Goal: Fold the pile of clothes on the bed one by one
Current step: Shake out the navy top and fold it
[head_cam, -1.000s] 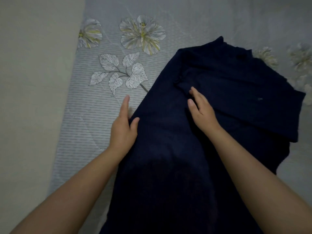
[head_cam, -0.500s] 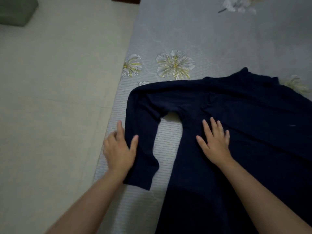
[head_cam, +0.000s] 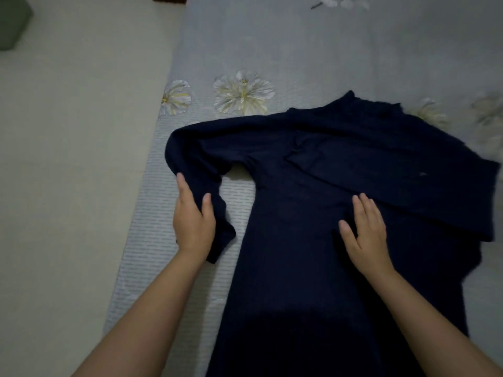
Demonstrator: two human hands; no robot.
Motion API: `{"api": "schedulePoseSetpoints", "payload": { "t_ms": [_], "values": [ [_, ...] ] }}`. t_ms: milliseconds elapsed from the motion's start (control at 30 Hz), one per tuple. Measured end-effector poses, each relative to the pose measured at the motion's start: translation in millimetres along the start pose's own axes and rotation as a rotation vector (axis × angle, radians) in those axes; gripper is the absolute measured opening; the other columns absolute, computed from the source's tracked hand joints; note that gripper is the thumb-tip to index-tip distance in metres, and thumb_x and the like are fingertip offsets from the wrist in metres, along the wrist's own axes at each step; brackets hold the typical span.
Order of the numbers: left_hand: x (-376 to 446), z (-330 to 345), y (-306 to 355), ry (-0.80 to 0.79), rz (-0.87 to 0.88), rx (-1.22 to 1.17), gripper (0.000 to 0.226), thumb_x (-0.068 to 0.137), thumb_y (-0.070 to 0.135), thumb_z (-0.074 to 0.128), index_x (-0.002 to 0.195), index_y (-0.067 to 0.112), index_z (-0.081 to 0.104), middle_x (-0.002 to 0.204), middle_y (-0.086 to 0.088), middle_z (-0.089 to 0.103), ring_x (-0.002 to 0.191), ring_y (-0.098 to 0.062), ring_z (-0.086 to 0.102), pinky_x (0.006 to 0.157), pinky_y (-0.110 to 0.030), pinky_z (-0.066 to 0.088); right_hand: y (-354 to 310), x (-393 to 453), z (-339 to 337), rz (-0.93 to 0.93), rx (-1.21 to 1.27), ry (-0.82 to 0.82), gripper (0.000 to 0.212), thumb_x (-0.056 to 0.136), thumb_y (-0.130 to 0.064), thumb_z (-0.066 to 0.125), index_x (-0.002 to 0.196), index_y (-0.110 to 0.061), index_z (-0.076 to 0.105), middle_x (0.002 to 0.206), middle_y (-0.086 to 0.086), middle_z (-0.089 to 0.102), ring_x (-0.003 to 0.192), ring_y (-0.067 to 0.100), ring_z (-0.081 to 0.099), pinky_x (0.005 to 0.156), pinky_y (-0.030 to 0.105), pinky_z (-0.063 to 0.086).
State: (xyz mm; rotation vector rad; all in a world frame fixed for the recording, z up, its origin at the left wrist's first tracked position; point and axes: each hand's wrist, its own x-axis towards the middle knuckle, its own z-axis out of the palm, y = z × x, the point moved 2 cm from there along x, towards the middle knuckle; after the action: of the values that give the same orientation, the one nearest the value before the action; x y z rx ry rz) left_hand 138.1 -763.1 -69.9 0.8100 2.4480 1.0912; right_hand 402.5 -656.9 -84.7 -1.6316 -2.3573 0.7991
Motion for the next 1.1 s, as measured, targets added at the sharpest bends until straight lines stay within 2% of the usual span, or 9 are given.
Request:
{"api": "schedulePoseSetpoints", "payload": {
  "t_ms": [100,267,333,433,567,667,900,1000,1100],
  "values": [
    [2.6,24.7,69.4,-0.046,0.182,-0.017,0.068,0.090,0.010,0.052,0.144,0.003,0.012,0.140,-0.018,0.041,0.121,-0.031,0.044,0.087,-0.014,0.027,35.6,-18.0,-33.7,0.051,0.082,0.059,0.059,0.094,-0.037,0.036,0.143,-0.009,0.017,0.151,0.004,0.013,0.138,0.013,0.006,0.113,0.033,0.003],
    [-30.7,117.1,205.9,-0.334,0.439,0.048,0.085,0.086,0.021,0.056,0.146,0.019,-0.003,0.090,-0.008,0.062,0.076,-0.022,0.059,0.067,-0.024,0.042,110.6,-41.1,-94.8,0.184,0.246,0.194,0.050,0.095,-0.013,0.041,0.142,-0.007,0.024,0.149,0.009,0.024,0.138,0.022,0.020,0.109,0.025,0.010],
    [-54.2,167.4,249.3,-0.550,0.415,0.009,0.093,0.086,0.031,0.057,0.144,0.025,-0.016,0.108,-0.011,0.062,0.094,-0.024,0.060,0.078,-0.024,0.044,141.2,-46.8,-115.8,0.285,0.380,0.258,0.047,0.096,-0.015,0.038,0.141,-0.009,0.027,0.146,0.011,0.031,0.133,0.021,0.029,0.107,0.026,0.019],
    [-85.1,224.7,280.6,-0.800,0.054,-0.294,0.091,0.087,0.046,0.052,0.138,0.040,-0.023,0.143,-0.010,0.036,0.127,-0.022,0.040,0.102,-0.032,0.037,179.4,-51.7,-136.7,0.399,0.528,0.323,0.046,0.097,-0.020,0.036,0.141,-0.010,0.030,0.142,0.011,0.038,0.120,0.009,0.036,0.096,0.019,0.026],
    [-94.6,233.7,243.3,-0.659,-0.042,-0.305,0.080,0.092,0.034,0.050,0.145,0.029,-0.010,0.148,-0.013,0.028,0.131,-0.021,0.036,0.109,-0.036,0.032,201.6,-47.0,-143.8,0.389,0.511,0.306,0.052,0.093,-0.027,0.046,0.140,-0.011,0.031,0.139,0.010,0.041,0.121,0.013,0.040,0.098,0.027,0.032],
    [-87.6,209.2,193.4,-0.538,0.152,0.047,0.072,0.093,0.025,0.050,0.146,0.015,0.002,0.146,-0.013,0.032,0.132,-0.023,0.034,0.103,-0.025,0.027,198.4,-30.5,-136.7,0.304,0.270,0.272,0.066,0.086,-0.034,0.058,0.140,-0.009,0.032,0.138,0.013,0.041,0.125,0.027,0.039,0.103,0.039,0.033],
    [-38.9,169.1,132.2,-0.372,0.243,0.703,0.070,0.092,0.031,0.048,0.146,0.013,0.007,0.151,-0.010,0.024,0.140,-0.031,0.010,0.110,-0.044,0.018,197.7,43.3,-127.5,0.469,-0.025,0.195,0.067,0.090,-0.053,0.035,0.144,-0.018,0.021,0.145,0.010,0.034,0.129,0.031,0.032,0.103,0.044,0.028],
    [-19.1,158.6,124.2,-0.310,0.298,0.789,0.073,0.086,0.021,0.060,0.144,0.007,0.019,0.142,-0.019,0.037,0.133,-0.039,0.026,0.106,-0.049,0.026,200.2,61.9,-125.4,0.431,-0.158,0.183,0.061,0.091,-0.047,0.040,0.142,-0.015,0.027,0.135,0.012,0.046,0.120,0.033,0.039,0.096,0.043,0.032],
    [-5.3,150.0,120.8,-0.121,0.437,0.710,0.063,0.067,-0.004,0.074,0.124,-0.008,0.050,0.104,-0.033,0.058,0.090,-0.052,0.054,0.075,-0.060,0.044,198.6,73.6,-125.3,0.387,-0.220,0.169,0.057,0.092,-0.040,0.046,0.137,-0.008,0.035,0.116,0.019,0.058,0.109,0.036,0.047,0.088,0.043,0.036]
  ]
}}
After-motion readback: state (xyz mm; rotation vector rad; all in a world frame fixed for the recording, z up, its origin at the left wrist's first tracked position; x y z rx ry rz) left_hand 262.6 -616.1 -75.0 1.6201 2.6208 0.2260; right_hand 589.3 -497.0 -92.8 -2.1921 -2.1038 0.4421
